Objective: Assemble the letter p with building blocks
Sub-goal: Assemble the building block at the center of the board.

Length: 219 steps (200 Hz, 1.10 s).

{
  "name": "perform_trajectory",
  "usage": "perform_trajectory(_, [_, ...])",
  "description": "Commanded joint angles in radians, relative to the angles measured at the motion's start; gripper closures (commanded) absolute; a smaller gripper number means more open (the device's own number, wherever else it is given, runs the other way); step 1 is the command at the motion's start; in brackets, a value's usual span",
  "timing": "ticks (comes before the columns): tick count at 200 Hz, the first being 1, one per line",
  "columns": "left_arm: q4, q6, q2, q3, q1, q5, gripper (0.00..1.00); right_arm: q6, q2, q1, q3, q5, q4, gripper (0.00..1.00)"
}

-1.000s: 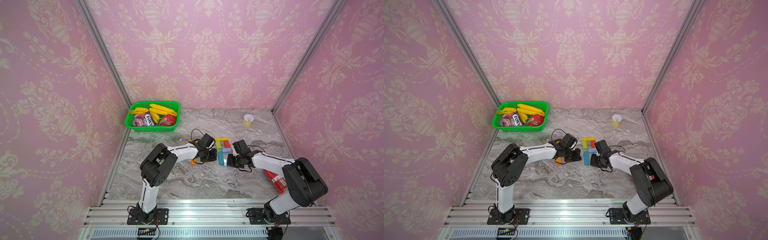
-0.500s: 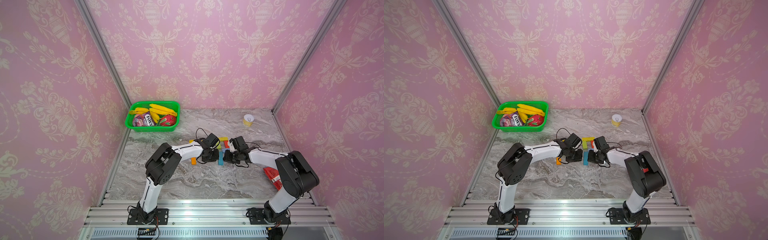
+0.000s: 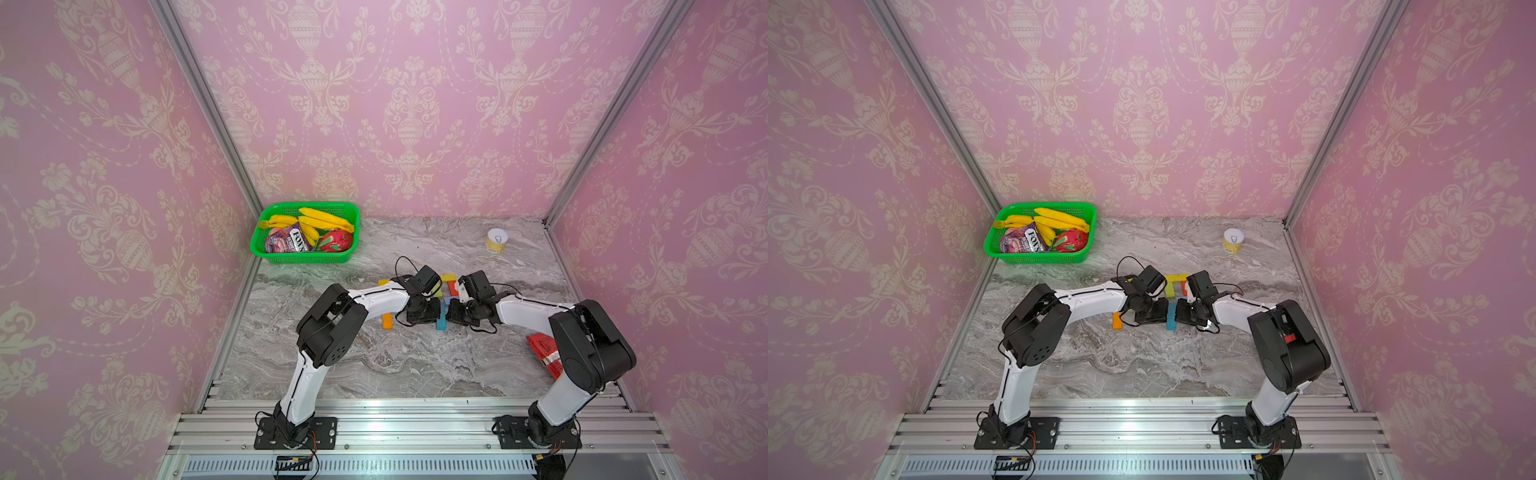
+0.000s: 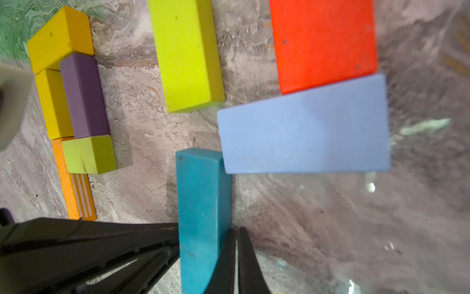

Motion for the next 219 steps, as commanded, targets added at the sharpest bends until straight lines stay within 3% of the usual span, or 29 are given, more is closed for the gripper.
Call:
perform_trajectory(1, [-0.042, 0.030, 0.032, 0.027, 0.000, 0.016, 1.00, -0.012, 0.040, -0.010, 0.014, 0.034, -0.066, 0.91])
perform_trajectory(219, [-0.024, -0.012, 0.075, 0.063, 0.035, 0.019, 1.00, -0.033, 0.077, -0.039, 0.080, 0.014, -0.108, 0.91])
